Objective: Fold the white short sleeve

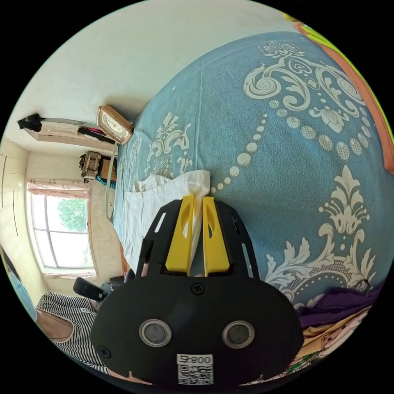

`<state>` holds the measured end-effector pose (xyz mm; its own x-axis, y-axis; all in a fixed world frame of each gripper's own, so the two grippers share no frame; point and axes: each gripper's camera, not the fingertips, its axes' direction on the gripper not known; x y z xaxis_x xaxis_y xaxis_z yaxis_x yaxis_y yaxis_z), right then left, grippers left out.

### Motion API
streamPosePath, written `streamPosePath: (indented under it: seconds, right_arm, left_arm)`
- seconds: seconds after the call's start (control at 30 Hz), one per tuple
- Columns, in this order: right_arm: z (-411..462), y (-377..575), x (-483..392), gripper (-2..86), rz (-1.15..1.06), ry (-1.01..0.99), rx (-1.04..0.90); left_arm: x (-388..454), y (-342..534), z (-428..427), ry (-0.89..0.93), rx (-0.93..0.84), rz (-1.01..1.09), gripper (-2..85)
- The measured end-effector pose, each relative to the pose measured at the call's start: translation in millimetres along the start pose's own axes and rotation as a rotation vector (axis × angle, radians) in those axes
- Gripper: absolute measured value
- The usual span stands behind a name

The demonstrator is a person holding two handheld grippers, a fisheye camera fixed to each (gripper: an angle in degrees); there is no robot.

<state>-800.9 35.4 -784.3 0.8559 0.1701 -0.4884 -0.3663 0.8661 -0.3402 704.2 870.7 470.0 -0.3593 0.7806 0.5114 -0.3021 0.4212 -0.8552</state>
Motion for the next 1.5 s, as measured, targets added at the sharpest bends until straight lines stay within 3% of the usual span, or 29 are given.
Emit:
streamPosePath:
  seconds: [0.2, 0.5, 0.9, 1.17, 1.5]
  right_arm:
    - [-25.6, -19.7, -24.1, 1.4, 0.004, -0.033, 0.006]
    - [-100.9, -32.7, -80.6, 0.6, 0.011, -0.245, 0.107]
    - [-174.7, -75.9, -282.1, 0.6, -0.151, -0.338, 0.156]
    - [-152.2, -120.1, -439.5, 0.6, -0.240, -0.291, 0.028]
    - [-136.2, -162.7, -555.3, 0.7, -0.233, -0.166, -0.159]
  left_arm:
    - [-24.5, 25.2, 18.9, 0.018, 0.012, 0.002, 1.0]
    - [-67.9, 88.0, 7.0, -0.001, 0.092, 0.000, 1.1]
    - [-174.0, 244.5, -56.5, 0.057, 0.359, -0.239, 1.0]
    - [-260.9, 375.9, -68.0, 0.049, 0.513, -0.495, 1.0]
    - [-356.5, 492.3, -19.7, 0.141, 0.568, -0.720, 1.1]
